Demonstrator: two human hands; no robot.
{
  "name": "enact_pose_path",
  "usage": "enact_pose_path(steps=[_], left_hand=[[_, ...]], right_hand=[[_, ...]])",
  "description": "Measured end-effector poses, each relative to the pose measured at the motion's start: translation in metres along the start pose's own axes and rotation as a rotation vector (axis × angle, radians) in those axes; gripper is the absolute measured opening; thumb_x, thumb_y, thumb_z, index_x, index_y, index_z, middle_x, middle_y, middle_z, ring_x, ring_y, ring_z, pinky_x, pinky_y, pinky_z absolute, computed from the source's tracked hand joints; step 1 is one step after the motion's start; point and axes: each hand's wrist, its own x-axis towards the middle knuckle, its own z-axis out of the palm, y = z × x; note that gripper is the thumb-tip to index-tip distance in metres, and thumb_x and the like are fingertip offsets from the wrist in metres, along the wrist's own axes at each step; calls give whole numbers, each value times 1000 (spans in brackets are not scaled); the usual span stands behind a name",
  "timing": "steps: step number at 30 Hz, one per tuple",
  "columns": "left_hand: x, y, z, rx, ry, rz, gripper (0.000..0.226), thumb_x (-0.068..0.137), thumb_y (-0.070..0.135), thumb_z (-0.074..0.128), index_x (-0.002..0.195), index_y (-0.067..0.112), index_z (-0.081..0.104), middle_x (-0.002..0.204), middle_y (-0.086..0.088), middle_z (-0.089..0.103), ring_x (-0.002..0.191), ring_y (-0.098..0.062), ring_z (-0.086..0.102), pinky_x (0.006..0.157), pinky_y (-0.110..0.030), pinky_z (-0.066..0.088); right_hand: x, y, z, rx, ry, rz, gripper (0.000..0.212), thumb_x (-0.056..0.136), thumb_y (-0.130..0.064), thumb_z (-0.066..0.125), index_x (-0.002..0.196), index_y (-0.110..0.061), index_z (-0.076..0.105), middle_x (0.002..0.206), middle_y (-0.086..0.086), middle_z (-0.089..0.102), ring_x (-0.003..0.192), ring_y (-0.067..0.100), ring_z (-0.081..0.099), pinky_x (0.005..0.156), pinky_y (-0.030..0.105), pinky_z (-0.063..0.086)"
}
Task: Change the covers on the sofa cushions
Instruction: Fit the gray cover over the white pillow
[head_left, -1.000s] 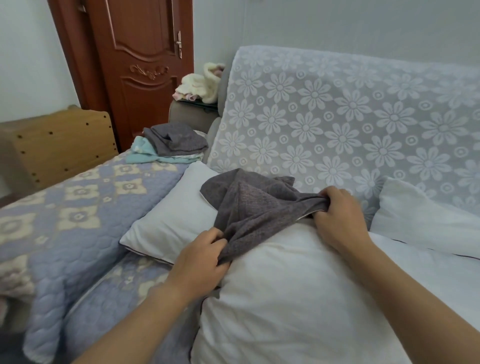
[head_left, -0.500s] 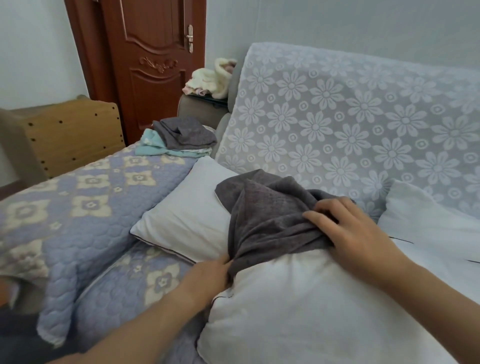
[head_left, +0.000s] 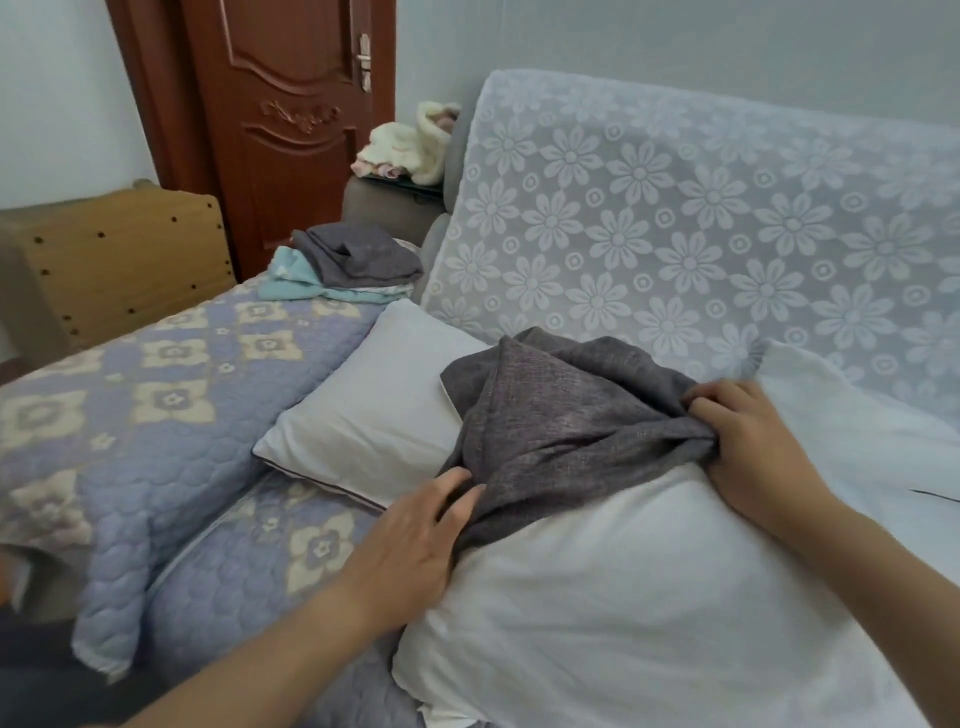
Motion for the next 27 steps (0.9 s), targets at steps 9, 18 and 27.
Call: enact_pose_path(steps=[9,18,27], left_hand=[[32,16,-7,-233,-271,-77,21,90,17,51,109,26,50,121,5,50,97,-24,58,74,-37,48],[39,-19,-36,-258,-254,-572,33,87,15,49,109,19,73,110,-5,70,98,-24,66,87,-35,53],[106,66,-66,-742,-148,-798,67,84,80,48,123,26,52,114,14,60,104,-11,58,75,-29,40]], right_hand=[[-48,12,-28,138,190,513,26,70,10,65,84,-12,60,119,7,55,101,33,58,83,35,44],[-80,-58,-35,276,102,165,31,64,-17,57,94,-26,53,88,-11,58,74,17,53,64,33,41],[-89,-72,-61,242,-124,-69,43,61,-11,66,103,-19,60,95,-7,52,78,20,55,66,40,49]])
